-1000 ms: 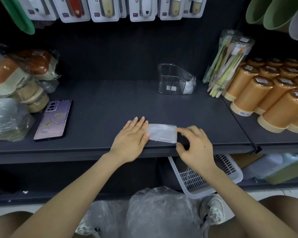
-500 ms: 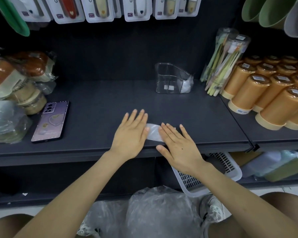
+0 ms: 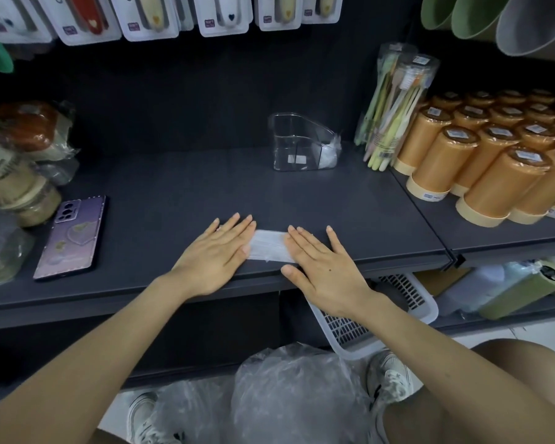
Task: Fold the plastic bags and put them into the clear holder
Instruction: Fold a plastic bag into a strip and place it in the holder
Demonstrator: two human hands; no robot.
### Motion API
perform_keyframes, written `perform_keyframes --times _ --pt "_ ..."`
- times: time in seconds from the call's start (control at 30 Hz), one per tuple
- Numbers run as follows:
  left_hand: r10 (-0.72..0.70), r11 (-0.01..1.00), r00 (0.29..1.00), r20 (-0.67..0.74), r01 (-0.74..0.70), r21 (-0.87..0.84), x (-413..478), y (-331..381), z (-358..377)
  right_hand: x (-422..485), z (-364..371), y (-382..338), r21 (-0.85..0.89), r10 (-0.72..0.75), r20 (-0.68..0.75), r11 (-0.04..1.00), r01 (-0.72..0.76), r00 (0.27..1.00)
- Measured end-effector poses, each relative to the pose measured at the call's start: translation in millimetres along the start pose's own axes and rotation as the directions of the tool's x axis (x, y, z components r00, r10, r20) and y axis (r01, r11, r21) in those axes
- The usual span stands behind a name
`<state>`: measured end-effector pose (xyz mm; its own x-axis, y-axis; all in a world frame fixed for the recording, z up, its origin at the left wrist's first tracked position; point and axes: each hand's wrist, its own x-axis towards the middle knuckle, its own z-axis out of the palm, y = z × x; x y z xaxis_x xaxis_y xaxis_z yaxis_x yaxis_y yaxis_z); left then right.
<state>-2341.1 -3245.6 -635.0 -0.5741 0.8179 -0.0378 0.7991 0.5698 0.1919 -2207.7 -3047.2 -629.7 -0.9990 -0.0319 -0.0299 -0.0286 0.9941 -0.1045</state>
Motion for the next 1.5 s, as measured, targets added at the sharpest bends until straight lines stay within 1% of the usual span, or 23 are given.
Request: perform_keyframes --times 0.17,0.2,0.23,0.27,0.33,0.37,0.4,0.43,0.53,0.63,0.7,0.77,0.8,0.87,0.9,0.93,0.97,1.0,1.13,1.2,1.3,1.43,1.5 --pt "-0.002 0.999 1.0 -0.01 0.002 0.044 -1.6 1.6 1.1 -19.3 -7.7 19.4 0.018 0.087 0.004 0.996 -0.087 0.996" --pt "-0.003 0.999 1.0 -0.013 0.004 0.048 -1.5 1.9 1.6 -20.7 -9.0 20.5 0.044 0.101 -0.016 0.994 -0.101 0.995" --pt "-0.003 0.999 1.0 -0.017 0.003 0.049 -1.7 2.1 1.9 -20.6 -9.3 18.9 0.092 0.148 -0.095 0.986 -0.139 0.984" --pt "-0.001 0.999 1.0 -0.022 0.002 0.048 -1.4 1.4 3.0 -19.3 -8.9 15.5 0.158 0.22 -0.224 0.97 -0.187 0.949" --pt "0.0 0.999 1.0 -0.021 0.001 0.046 -1.7 1.0 3.4 -11.8 -6.4 7.7 0.242 0.369 -0.49 0.928 -0.283 0.79" --pt "0.0 0.999 1.0 -0.016 0.001 0.043 -1.9 1.0 3.1 -7.3 -5.6 3.5 0.24 0.411 -0.561 0.912 -0.334 0.719" --pt "0.0 0.999 1.0 -0.014 0.001 0.04 -2.0 1.2 2.9 -2.9 -4.8 -2.0 0.224 0.444 -0.567 0.894 -0.388 0.694" --pt "-0.002 0.999 1.0 -0.01 0.003 0.041 -2.1 1.4 2.6 1.5 -6.3 -8.2 0.23 0.488 -0.52 0.87 -0.436 0.701" --pt "-0.02 0.999 1.0 0.0 0.02 0.04 -2.0 3.2 1.4 14.7 -11.5 -24.5 0.307 0.62 -0.296 0.782 -0.543 0.726" --pt "-0.064 0.998 0.998 0.028 0.063 0.026 -2.1 6.0 -0.4 21.9 -11.8 -30.6 0.415 0.708 -0.25 0.694 -0.588 0.66" --pt "-0.078 0.996 0.997 0.022 0.079 -0.049 -2.8 6.1 -2.4 23.5 -14.0 -32.2 0.532 0.751 -0.225 0.629 -0.567 0.621" --pt "-0.114 0.964 0.993 -0.021 0.106 -0.245 -6.6 5.5 -5.2 21.4 -16.9 -29.9 0.716 0.75 -0.163 0.537 -0.446 0.641" --pt "-0.179 0.904 0.983 -0.052 0.143 -0.404 -9.4 5.8 -9.1 18.9 -21.4 -27.7 0.799 0.731 -0.13 0.477 -0.366 0.67" --pt "-0.326 0.722 0.941 -0.095 0.183 -0.667 -13.2 7.6 -21.1 13.5 -36.0 -20.6 0.882 0.666 -0.107 0.406 -0.239 0.738" --pt "-0.36 0.695 0.924 -0.133 0.171 -0.698 -13.1 10.7 -28.4 11.4 -44.4 -16.0 0.897 0.63 -0.106 0.394 -0.199 0.77" --pt "-0.362 0.714 0.917 -0.168 0.156 -0.683 -11.4 14.5 -36.1 10.0 -53.7 -11.8 0.905 0.59 -0.102 0.389 -0.171 0.801" --pt "-0.336 0.732 0.923 -0.189 0.129 -0.669 -9.5 18.4 -43.9 9.0 -64.0 -8.2 0.91 0.545 -0.097 0.388 -0.148 0.833" --pt "-0.294 0.719 0.939 -0.178 0.095 -0.688 -6.9 22.8 -52.0 8.3 -74.5 -5.1 0.907 0.495 -0.09 0.399 -0.134 0.864" --pt "-0.106 0.506 0.994 0.022 0.073 -0.859 0.8 42.0 -74.6 8.9 -115.4 7.6 0.866 0.259 -0.04 0.49 -0.095 0.965" --pt "-0.07 0.446 0.997 0.039 0.066 -0.892 3.1 48.2 -77.5 12.3 -130.9 13.8 0.843 0.17 0.004 0.53 -0.095 0.985" --pt "-0.099 0.376 0.995 0.011 0.047 -0.925 1.9 57.0 -77.7 18.9 -147.2 18.4 0.835 0.106 0.029 0.544 -0.082 0.994" --pt "-0.168 0.236 0.986 -0.007 0.034 -0.971 -2.9 66.1 -75.1 27.8 -154.8 15.9 0.875 0.101 0.015 0.48 -0.062 0.995" --pt "-0.213 0.184 0.977 -0.023 0.017 -0.983 -4.7 68.8 -74.6 28.1 -152.7 13.7 0.921 0.141 0.003 0.386 -0.058 0.99"
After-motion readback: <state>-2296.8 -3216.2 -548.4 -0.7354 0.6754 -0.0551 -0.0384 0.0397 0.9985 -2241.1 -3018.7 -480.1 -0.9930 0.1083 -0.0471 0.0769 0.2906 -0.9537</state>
